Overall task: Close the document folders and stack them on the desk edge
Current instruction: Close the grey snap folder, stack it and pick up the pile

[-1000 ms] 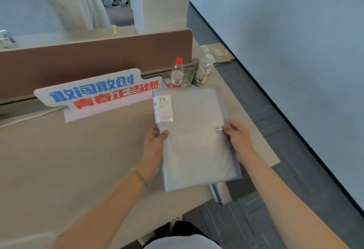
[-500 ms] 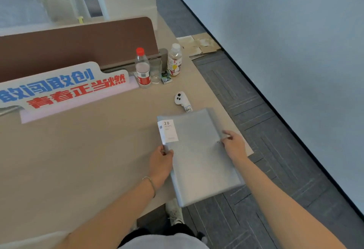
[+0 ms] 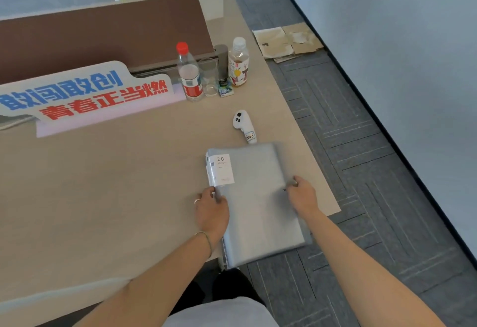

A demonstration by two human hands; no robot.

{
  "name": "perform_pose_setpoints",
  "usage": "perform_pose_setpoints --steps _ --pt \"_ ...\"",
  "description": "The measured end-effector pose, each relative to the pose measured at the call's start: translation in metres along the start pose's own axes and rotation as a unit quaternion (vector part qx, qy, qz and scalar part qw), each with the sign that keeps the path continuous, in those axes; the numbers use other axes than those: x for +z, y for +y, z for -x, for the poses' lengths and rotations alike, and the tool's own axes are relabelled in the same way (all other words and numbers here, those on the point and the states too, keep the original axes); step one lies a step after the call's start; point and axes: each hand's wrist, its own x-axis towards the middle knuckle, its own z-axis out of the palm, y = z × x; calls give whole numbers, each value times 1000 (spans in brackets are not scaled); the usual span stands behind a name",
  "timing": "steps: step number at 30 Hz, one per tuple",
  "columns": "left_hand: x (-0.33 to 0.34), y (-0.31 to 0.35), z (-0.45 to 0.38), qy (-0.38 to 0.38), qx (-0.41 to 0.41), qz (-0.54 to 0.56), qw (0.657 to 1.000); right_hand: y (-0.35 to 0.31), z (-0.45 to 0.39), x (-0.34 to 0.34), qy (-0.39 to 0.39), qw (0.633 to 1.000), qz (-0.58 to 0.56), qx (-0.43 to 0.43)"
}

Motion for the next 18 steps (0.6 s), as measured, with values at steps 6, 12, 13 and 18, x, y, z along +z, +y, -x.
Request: perform_pose_setpoints --steps 6,12,13,18 --pt "14 -6 -3 -53 -104 96 988 1 -4 0 -23 999 17 -38" --pt "33 0 -5 -45 -143 172 974 1 -8 0 -45 998 -1 -44" --pt "32 3 -5 -39 -150 181 971 1 -8 0 -49 998 -10 -41" --pt "21 5 -29 -39 -196 254 946 2 -12 -4 -68 995 -73 2"
